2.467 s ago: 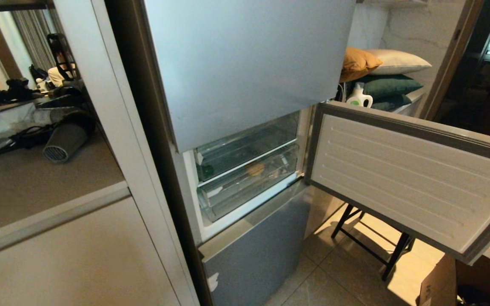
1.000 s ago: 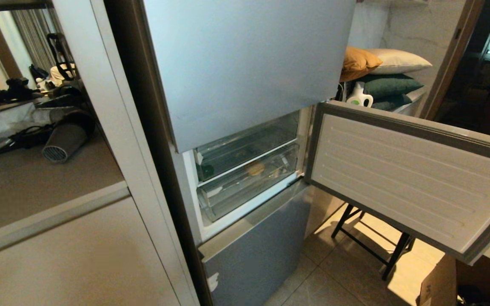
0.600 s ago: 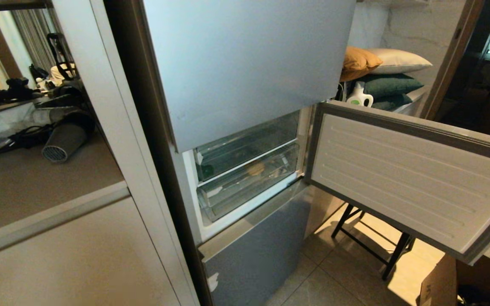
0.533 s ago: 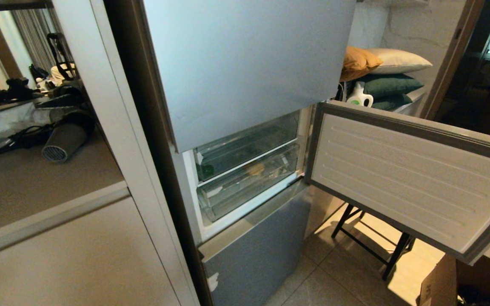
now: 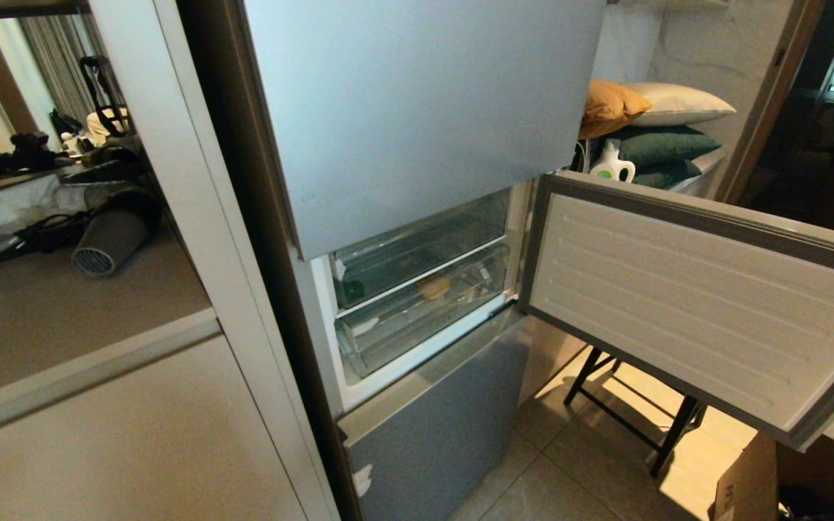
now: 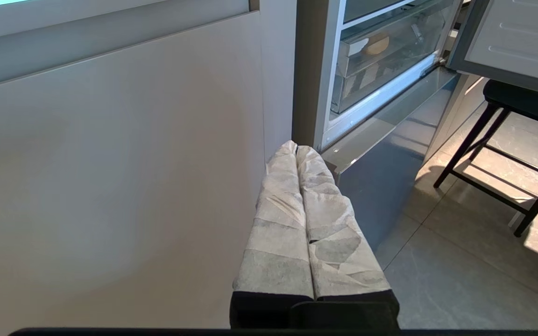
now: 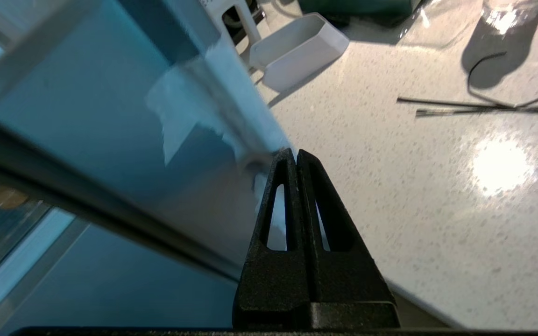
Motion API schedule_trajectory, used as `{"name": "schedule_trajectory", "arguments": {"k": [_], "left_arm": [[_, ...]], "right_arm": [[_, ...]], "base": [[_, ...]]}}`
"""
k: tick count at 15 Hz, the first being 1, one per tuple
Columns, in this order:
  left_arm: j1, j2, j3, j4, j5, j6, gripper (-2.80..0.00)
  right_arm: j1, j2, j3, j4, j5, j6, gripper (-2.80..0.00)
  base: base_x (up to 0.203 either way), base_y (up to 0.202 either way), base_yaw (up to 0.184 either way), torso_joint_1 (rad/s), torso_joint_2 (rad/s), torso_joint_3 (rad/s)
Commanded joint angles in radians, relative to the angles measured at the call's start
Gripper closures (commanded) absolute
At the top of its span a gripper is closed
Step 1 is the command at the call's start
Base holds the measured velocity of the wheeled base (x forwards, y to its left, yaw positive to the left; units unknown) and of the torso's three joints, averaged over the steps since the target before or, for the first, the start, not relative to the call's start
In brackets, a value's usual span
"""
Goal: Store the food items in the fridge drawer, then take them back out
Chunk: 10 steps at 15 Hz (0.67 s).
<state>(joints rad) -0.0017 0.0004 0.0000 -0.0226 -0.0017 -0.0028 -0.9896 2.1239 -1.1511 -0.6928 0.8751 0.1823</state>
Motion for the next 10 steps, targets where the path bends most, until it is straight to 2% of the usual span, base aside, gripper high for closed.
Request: {"name": "schedule_trajectory", "arguments": {"k": [1,6,8,10], "left_arm": [[0.000,0.000,0.011,0.000,0.000,0.000,0.00],[0.000,0.000,0.011,0.000,0.000,0.000,0.00],[0.000,0.000,0.011,0.000,0.000,0.000,0.00],[0.000,0.000,0.011,0.000,0.000,0.000,0.00]], "right_arm": [[0.000,-0.033,0.041,-0.005,0.009,0.002,0.00],[-0.076,-0.069,0.047,-0.032,-0.002,0.001,0.00],[-0.077,-0.038,0.030,-0.082,-0.079,-0.003,0.00],[-0.072,0.010,-0.031,-0.101,-0.101,-0.003,0.00]], "base": [[0.000,0.000,0.000,0.000,0.00,0.000],[0.000,0.000,0.000,0.000,0.00,0.000],[0.000,0.000,0.000,0.000,0.00,0.000],[0.000,0.000,0.000,0.000,0.00,0.000]]}}
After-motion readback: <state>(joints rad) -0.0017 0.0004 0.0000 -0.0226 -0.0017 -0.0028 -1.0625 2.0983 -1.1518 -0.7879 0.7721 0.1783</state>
